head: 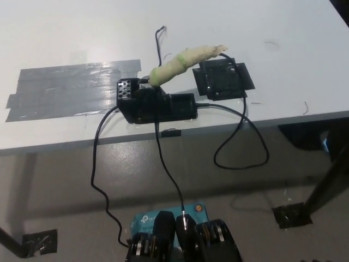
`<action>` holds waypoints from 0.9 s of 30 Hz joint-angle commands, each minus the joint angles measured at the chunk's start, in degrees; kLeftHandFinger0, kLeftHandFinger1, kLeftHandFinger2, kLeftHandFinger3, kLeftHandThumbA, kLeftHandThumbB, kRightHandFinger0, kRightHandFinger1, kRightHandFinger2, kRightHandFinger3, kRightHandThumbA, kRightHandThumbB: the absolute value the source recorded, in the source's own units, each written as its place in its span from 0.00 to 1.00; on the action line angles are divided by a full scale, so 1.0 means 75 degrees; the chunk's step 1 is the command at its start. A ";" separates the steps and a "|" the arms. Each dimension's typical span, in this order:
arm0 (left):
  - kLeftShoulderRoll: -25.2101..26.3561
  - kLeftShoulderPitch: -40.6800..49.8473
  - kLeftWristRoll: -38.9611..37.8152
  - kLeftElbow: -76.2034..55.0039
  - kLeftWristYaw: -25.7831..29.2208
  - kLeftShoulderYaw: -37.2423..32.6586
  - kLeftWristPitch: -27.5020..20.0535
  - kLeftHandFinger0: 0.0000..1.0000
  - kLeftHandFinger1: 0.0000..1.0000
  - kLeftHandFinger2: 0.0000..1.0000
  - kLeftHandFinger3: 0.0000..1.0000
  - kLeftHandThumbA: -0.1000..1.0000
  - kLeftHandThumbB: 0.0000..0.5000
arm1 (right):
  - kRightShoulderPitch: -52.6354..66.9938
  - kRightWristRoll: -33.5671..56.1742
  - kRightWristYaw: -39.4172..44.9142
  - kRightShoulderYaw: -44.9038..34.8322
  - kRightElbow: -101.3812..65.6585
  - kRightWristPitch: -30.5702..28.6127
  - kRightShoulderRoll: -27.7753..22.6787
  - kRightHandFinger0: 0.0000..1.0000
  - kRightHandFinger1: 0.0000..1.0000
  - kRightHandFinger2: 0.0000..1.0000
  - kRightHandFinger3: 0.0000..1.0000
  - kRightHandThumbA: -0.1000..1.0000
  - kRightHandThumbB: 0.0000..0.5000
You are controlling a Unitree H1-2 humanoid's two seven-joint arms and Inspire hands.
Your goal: The robot uses its right hand to grab and lift the soldering gun kept on the middle of the table and puts it in its base
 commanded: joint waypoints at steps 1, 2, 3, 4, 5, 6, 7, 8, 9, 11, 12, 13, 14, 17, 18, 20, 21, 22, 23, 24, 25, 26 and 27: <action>0.0121 0.0777 0.3593 -0.1195 -0.1901 -0.1331 0.0120 0.30 0.28 0.35 0.49 0.06 1.00 | 0.0416 0.1043 -0.1624 -0.0746 -0.0478 -0.0791 0.0094 1.00 1.00 1.00 1.00 0.52 0.67; -0.0118 0.0785 0.4057 -0.1446 -0.2696 -0.1125 0.0120 0.36 0.35 0.39 0.50 0.06 1.00 | 0.0429 0.1051 -0.1601 -0.0734 -0.0446 -0.0777 0.0134 1.00 1.00 1.00 1.00 0.51 0.65; -0.0033 0.0685 0.4073 -0.1523 -0.2670 -0.1232 0.0120 0.34 0.33 0.37 0.48 0.07 1.00 | 0.0442 0.1057 -0.1618 -0.0731 -0.0407 -0.0797 0.0157 1.00 1.00 1.00 1.00 0.52 0.65; -0.0044 0.0647 0.4123 -0.1512 -0.2720 -0.1237 0.0120 0.32 0.30 0.34 0.45 0.07 1.00 | 0.0443 0.1073 -0.1581 -0.0726 -0.0402 -0.0788 0.0157 1.00 1.00 1.00 1.00 0.52 0.64; -0.0006 0.0581 0.4325 -0.1561 -0.2897 -0.1326 0.0120 0.31 0.29 0.34 0.44 0.12 1.00 | 0.0482 0.1065 -0.1552 -0.0701 -0.0376 -0.0777 0.0168 1.00 1.00 1.00 1.00 0.50 0.63; 0.0002 0.0567 0.4440 -0.1597 -0.2996 -0.1348 0.0120 0.31 0.29 0.34 0.44 0.13 1.00 | 0.0488 0.1061 -0.1547 -0.0688 -0.0360 -0.0780 0.0178 1.00 1.00 1.00 1.00 0.50 0.63; 0.0128 0.0315 0.4368 -0.1663 -0.3119 -0.1411 0.0120 0.28 0.26 0.32 0.42 0.17 1.00 | 0.0503 0.1048 -0.1589 -0.0655 -0.0286 -0.0850 0.0186 1.00 1.00 1.00 1.00 0.51 0.61; 0.0215 0.0200 0.4179 -0.1689 -0.3055 -0.1308 0.0120 0.24 0.22 0.29 0.42 0.20 1.00 | 0.0518 0.1128 -0.1503 -0.0648 -0.0301 -0.0790 0.0194 1.00 1.00 1.00 1.00 0.49 0.59; 0.0243 0.0157 0.3910 -0.1948 -0.2911 -0.0931 0.0120 0.22 0.21 0.28 0.45 0.29 1.00 | 0.0529 0.1134 -0.1536 -0.0621 -0.0278 -0.0855 0.0203 1.00 1.00 1.00 1.00 0.47 0.59; 0.0210 0.0100 0.3612 -0.2122 -0.2404 -0.0099 0.0120 0.23 0.28 0.37 0.59 0.38 1.00 | 0.0539 0.1132 -0.1561 -0.0572 -0.0257 -0.0945 0.0208 1.00 1.00 1.00 1.00 0.44 0.58; 0.0361 -0.0031 0.3343 -0.2094 -0.1955 0.0127 0.0120 0.22 0.28 0.39 0.60 0.41 1.00 | 0.0538 0.1165 -0.1570 -0.0548 -0.0253 -0.0984 0.0220 1.00 1.00 1.00 1.00 0.43 0.58; 0.0092 0.0018 0.2795 -0.2121 -0.1535 0.1073 0.0120 0.18 0.26 0.39 0.59 0.25 0.78 | 0.0559 0.1140 -0.1574 -0.0468 -0.0218 -0.1061 0.0259 1.00 1.00 1.00 1.00 0.41 0.60; -0.0705 0.0084 -0.0473 -0.1611 -0.0329 0.3280 0.0120 0.01 0.11 0.31 0.62 0.24 0.70 | 0.0578 0.0999 -0.1542 -0.0297 -0.0220 -0.1182 0.0314 1.00 1.00 1.00 1.00 0.42 0.60; -0.1126 -0.0249 -0.1251 -0.1184 -0.0171 0.4802 0.0120 0.04 0.29 0.55 0.74 0.79 0.37 | 0.0651 0.1036 -0.1357 0.0194 -0.0210 -0.1377 0.0428 1.00 1.00 1.00 1.00 0.36 0.48; -0.1305 -0.0342 -0.1660 -0.0924 -0.0039 0.5283 0.0120 0.09 0.40 0.73 0.85 1.00 0.53 | 0.0694 0.0981 -0.1418 0.0456 -0.0116 -0.1637 0.0469 1.00 1.00 1.00 1.00 0.37 0.51; -0.1503 -0.0422 -0.1922 -0.0638 0.0131 0.5790 0.0120 0.28 0.61 0.85 1.00 1.00 0.69 | 0.0696 0.0568 -0.1389 0.0928 0.0028 -0.1979 0.0548 1.00 1.00 1.00 1.00 0.46 0.49; -0.1571 -0.0488 -0.2210 -0.0388 0.0142 0.6162 0.0120 0.30 0.60 0.83 1.00 1.00 0.70 | 0.0674 0.0128 -0.1108 0.1494 0.0000 -0.2151 0.0695 1.00 1.00 1.00 1.00 0.52 0.49; -0.1625 -0.0499 -0.2245 -0.0379 0.0108 0.6241 0.0120 0.32 0.61 0.86 1.00 1.00 0.69 | 0.0670 0.0040 -0.1137 0.1586 0.0027 -0.2236 0.0708 1.00 1.00 1.00 1.00 0.52 0.50; -0.1737 -0.0542 -0.2267 -0.0369 0.0038 0.6351 0.0120 0.35 0.63 0.89 1.00 1.00 0.69 | 0.0668 -0.0079 -0.1207 0.1709 0.0063 -0.2350 0.0697 1.00 1.00 1.00 1.00 0.53 0.50; -0.1821 -0.0517 -0.2294 -0.0397 -0.0002 0.6474 0.0120 0.37 0.72 0.97 1.00 1.00 0.71 | 0.0663 -0.0182 -0.1138 0.1898 0.0095 -0.2358 0.0738 1.00 1.00 1.00 1.00 0.52 0.48; -0.1878 -0.0505 -0.2297 -0.0418 -0.0046 0.6559 0.0120 0.41 0.75 0.98 1.00 1.00 0.71 | 0.0658 -0.0226 -0.1121 0.1992 0.0114 -0.2359 0.0747 1.00 1.00 1.00 1.00 0.52 0.48; -0.2010 -0.0516 -0.2527 -0.0296 -0.0009 0.6795 0.0120 0.48 0.83 1.00 1.00 1.00 0.75 | 0.0587 -0.0621 -0.1137 0.2354 0.0252 -0.2568 0.0841 1.00 1.00 1.00 1.00 0.54 0.48; -0.2129 -0.0518 -0.2561 -0.0299 -0.0032 0.6899 0.0120 0.55 0.87 1.00 1.00 1.00 0.81 | 0.0534 -0.0744 -0.1039 0.2561 0.0289 -0.2580 0.0891 1.00 1.00 1.00 1.00 0.53 0.46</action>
